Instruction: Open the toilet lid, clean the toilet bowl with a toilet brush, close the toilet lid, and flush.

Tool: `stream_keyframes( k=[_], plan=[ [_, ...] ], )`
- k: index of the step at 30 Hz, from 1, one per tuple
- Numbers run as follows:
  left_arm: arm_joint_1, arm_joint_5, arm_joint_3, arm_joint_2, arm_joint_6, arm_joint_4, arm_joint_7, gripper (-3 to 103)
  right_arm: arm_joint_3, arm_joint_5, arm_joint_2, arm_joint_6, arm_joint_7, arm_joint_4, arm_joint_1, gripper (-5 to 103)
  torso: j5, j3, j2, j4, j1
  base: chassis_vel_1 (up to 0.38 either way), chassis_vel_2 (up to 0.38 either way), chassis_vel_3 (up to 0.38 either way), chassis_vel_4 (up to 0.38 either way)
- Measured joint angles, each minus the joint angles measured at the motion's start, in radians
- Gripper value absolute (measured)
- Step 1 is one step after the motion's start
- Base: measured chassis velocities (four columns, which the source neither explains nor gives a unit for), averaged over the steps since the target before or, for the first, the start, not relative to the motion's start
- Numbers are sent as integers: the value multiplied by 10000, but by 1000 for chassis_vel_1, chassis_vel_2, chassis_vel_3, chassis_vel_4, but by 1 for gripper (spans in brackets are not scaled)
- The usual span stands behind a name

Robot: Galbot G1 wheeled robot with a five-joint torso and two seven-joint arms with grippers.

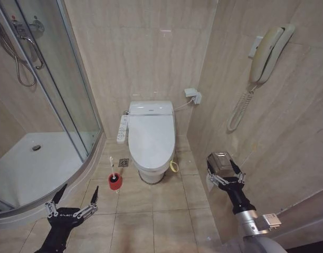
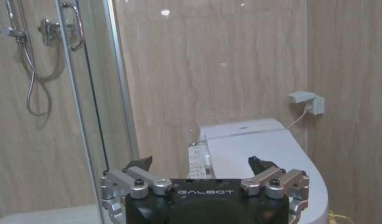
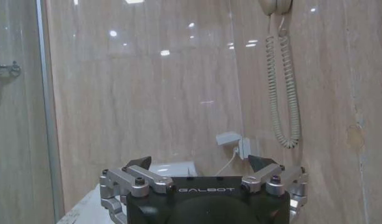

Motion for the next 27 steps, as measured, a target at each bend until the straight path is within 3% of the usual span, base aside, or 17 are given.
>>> stream_keyframes(
  k=[27],
  plan=[
    [0, 0, 0, 0, 0, 0, 0, 100, 41, 480, -96, 73, -4, -35, 39, 100, -1, -1, 3, 0, -5, -20, 17, 16, -15]
  ],
)
